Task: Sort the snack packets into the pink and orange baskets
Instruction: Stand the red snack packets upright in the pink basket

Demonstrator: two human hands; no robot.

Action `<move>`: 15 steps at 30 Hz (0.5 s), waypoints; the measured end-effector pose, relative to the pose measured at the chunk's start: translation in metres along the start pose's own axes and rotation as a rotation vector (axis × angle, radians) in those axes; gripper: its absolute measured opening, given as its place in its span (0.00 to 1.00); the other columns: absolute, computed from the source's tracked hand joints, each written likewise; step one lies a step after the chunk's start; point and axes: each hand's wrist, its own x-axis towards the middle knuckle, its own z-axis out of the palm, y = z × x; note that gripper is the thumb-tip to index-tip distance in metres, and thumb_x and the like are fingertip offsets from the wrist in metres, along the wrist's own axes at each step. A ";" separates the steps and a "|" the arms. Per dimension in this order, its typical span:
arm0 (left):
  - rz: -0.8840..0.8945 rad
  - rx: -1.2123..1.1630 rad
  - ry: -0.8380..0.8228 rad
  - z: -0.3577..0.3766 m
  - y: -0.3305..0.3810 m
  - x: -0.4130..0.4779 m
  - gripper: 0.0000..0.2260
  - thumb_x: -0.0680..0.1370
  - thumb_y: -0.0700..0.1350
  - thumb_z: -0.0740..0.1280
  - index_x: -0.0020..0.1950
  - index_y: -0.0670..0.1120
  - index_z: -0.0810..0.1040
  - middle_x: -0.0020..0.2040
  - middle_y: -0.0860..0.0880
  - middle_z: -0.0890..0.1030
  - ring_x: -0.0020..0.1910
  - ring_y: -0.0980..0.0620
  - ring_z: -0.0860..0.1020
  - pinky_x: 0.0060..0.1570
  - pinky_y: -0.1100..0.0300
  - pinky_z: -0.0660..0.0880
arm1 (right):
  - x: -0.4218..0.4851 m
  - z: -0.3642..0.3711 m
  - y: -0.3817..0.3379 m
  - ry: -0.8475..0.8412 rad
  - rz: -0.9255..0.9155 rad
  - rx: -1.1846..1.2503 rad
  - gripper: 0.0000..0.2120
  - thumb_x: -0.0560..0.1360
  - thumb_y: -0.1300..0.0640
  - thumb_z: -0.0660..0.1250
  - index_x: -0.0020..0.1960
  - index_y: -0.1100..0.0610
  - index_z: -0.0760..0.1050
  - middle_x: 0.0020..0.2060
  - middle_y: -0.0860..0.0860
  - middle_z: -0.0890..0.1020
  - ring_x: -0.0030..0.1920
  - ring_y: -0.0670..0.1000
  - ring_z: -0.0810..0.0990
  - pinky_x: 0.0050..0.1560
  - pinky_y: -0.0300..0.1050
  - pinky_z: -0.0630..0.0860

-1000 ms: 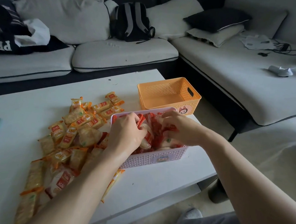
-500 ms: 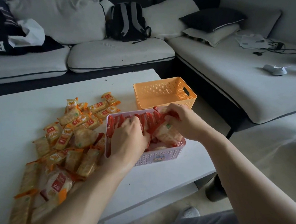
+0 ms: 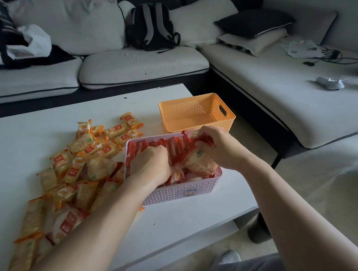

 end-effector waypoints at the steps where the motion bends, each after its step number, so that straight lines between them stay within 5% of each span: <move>1: 0.010 0.017 0.005 0.003 0.001 0.000 0.18 0.73 0.64 0.72 0.41 0.49 0.83 0.40 0.49 0.84 0.40 0.45 0.83 0.38 0.52 0.81 | 0.000 0.001 0.001 0.015 0.006 0.005 0.02 0.81 0.60 0.65 0.50 0.54 0.75 0.45 0.47 0.78 0.43 0.49 0.76 0.43 0.48 0.76; 6: 0.005 -0.022 0.034 0.000 -0.002 -0.005 0.21 0.71 0.68 0.72 0.47 0.51 0.83 0.45 0.51 0.85 0.42 0.47 0.83 0.40 0.52 0.81 | 0.003 0.005 -0.002 0.088 0.005 0.023 0.02 0.81 0.60 0.67 0.50 0.53 0.76 0.44 0.48 0.81 0.43 0.49 0.80 0.37 0.39 0.75; 11: 0.139 -0.639 0.089 -0.024 -0.004 -0.017 0.41 0.62 0.66 0.78 0.70 0.51 0.69 0.59 0.57 0.78 0.56 0.58 0.78 0.48 0.66 0.74 | 0.006 0.004 -0.020 0.195 0.004 0.295 0.04 0.80 0.58 0.68 0.47 0.52 0.75 0.40 0.42 0.82 0.37 0.38 0.81 0.34 0.32 0.76; 15: 0.091 -0.935 0.084 -0.027 -0.005 -0.013 0.27 0.65 0.59 0.79 0.59 0.52 0.77 0.50 0.56 0.84 0.48 0.64 0.81 0.42 0.73 0.75 | 0.008 0.012 -0.035 0.199 0.101 0.610 0.07 0.80 0.54 0.70 0.49 0.58 0.77 0.41 0.49 0.84 0.41 0.49 0.85 0.40 0.45 0.84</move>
